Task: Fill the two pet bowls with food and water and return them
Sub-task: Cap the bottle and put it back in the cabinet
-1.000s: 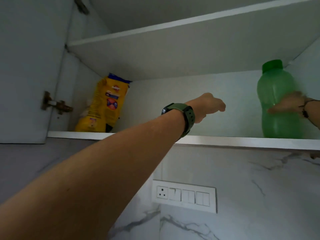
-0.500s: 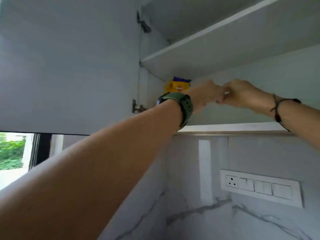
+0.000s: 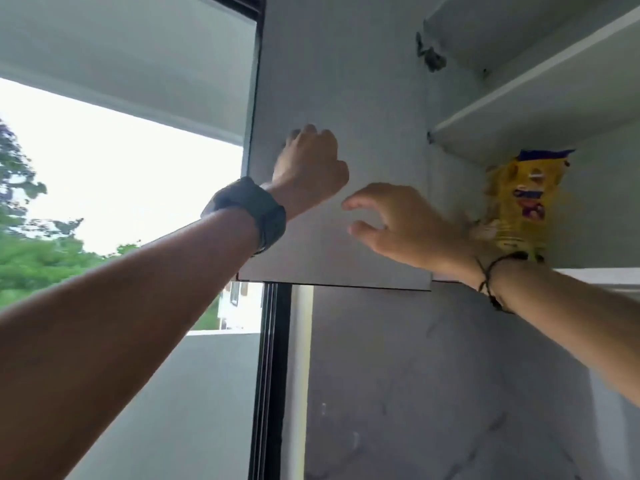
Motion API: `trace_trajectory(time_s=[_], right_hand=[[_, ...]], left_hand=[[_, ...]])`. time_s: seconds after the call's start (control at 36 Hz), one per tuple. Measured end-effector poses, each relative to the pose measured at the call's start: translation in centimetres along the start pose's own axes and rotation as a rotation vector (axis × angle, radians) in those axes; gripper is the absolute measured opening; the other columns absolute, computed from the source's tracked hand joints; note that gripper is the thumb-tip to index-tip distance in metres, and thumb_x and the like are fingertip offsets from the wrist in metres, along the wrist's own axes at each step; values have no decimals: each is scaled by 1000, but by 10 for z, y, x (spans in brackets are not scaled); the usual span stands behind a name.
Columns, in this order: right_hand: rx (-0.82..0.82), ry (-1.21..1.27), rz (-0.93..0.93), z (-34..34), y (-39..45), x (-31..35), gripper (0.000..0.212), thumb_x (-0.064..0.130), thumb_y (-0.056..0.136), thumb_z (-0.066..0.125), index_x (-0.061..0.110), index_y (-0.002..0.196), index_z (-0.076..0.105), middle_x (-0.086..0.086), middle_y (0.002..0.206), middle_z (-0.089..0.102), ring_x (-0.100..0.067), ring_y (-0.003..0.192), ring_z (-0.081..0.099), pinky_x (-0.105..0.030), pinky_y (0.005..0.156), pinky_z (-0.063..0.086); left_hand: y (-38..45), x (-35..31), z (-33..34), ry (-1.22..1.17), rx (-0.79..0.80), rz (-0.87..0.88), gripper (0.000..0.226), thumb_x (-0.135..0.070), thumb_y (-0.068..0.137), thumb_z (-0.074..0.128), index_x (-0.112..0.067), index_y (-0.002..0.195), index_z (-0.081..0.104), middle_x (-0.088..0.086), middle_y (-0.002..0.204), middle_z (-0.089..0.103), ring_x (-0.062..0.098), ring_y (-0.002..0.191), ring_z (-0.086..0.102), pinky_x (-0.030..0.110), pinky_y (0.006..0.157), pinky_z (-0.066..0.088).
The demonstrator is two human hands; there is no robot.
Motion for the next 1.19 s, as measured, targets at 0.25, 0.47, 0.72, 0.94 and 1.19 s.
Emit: trace_trajectory(time_s=[0.25, 0.47, 0.72, 0.94, 1.19], right_hand=[[-173, -22, -387, 60, 26, 72, 32, 13, 85, 56, 4, 115, 63, -7, 112, 65, -19, 104, 57, -15, 90, 34], [-234, -403, -725, 83, 29, 85, 30, 21, 87, 45, 10, 98, 70, -4, 102, 68, -25, 101, 58, -36, 97, 42], [-280, -462, -905, 91, 28, 83, 17, 27, 81, 68, 14, 93, 67, -10, 94, 69, -36, 103, 60, -55, 98, 40], [-420, -450, -992, 72, 23, 88, 24, 35, 83, 65, 12, 80, 72, -5, 90, 69, -29, 97, 62, -53, 102, 35], [-580, -348, -1034, 13, -36, 52, 33, 24, 89, 46, 8, 63, 59, -9, 63, 56, -28, 67, 57, -45, 87, 46]], left_hand=[[-2, 49, -35, 175, -141, 244, 36, -7, 84, 47, 0, 118, 55, 14, 124, 53, 28, 119, 45, 31, 96, 37], [-11, 66, -29, 106, -232, 234, 55, -1, 85, 48, 2, 138, 35, 19, 151, 25, 32, 137, 33, 30, 105, 33], [-3, 82, -27, -312, -474, -143, 49, -4, 81, 44, -3, 131, 46, 3, 96, 64, 23, 87, 52, 17, 68, 33], [-10, 60, -40, -333, -445, -110, 14, -5, 77, 49, -7, 80, 62, 11, 89, 65, 31, 88, 60, 33, 72, 48], [-37, -31, -49, -492, -518, 272, 21, -15, 80, 50, -1, 92, 60, 14, 83, 67, 26, 73, 61, 31, 67, 46]])
Point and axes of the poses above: each hand's wrist, its own y-axis towards the middle knuckle, its own z-axis out of the palm, x = y × z, the point moved 4 cm from there along y, towards the middle knuckle
